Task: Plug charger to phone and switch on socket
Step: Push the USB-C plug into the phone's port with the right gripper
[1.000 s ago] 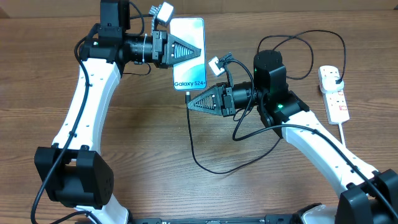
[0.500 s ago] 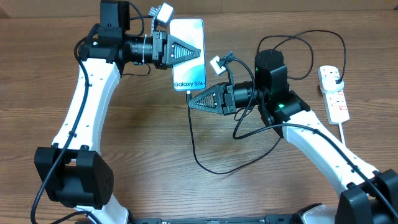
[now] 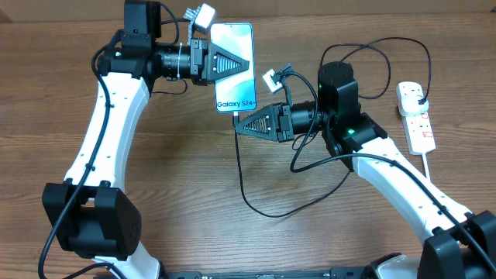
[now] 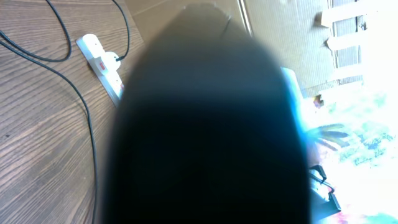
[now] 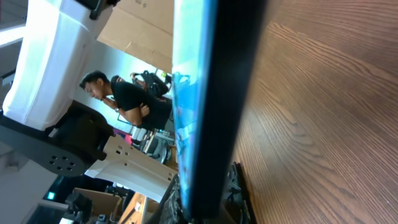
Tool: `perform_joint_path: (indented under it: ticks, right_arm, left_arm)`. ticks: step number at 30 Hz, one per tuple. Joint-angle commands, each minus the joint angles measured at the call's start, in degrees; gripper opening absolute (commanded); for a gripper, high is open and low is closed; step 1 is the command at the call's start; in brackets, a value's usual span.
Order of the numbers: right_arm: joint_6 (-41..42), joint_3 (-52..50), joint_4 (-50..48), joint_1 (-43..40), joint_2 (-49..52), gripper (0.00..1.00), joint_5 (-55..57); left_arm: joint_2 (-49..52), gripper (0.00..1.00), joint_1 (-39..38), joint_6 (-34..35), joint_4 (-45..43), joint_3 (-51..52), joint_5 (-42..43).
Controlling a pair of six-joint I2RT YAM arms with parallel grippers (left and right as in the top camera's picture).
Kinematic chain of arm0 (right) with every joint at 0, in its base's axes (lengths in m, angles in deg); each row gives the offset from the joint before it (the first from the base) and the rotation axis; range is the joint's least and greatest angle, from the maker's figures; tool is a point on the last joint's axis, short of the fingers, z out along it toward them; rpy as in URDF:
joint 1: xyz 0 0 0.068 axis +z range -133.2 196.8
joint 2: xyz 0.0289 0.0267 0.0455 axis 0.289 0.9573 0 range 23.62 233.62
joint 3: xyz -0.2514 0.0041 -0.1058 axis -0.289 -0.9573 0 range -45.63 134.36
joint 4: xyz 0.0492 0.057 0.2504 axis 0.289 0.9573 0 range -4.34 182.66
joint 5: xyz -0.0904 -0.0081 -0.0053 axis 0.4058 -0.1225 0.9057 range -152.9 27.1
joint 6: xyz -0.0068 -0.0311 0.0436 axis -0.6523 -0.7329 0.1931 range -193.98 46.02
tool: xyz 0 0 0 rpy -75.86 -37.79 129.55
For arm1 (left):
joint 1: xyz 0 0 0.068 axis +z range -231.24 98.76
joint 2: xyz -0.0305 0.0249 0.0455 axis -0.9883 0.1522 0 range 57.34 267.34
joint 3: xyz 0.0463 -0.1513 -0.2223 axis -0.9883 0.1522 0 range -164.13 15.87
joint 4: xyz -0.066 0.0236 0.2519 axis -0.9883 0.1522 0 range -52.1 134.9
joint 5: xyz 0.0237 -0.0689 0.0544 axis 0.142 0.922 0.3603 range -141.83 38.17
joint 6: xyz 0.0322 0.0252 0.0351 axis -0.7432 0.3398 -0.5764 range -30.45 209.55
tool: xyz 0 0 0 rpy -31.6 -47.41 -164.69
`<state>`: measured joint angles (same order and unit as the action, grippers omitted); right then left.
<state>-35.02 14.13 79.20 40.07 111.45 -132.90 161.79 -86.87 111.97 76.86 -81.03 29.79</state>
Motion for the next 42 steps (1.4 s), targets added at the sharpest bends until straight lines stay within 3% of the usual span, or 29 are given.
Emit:
perform_joint_path:
  ticks: [1, 42]
  right_arm:
    - [0.1, 0.3, -0.3, -0.5, 0.3, 0.04, 1.0]
    - [3.1, 0.3, -2.0, -0.5, 0.3, 0.04, 2.4]
  left_arm:
    - [-2.5, 0.04, 0.9, 0.8, -0.2, -1.5, 1.8]
    - [-2.5, 0.04, -0.8, 0.2, 0.0, -1.5, 1.8]
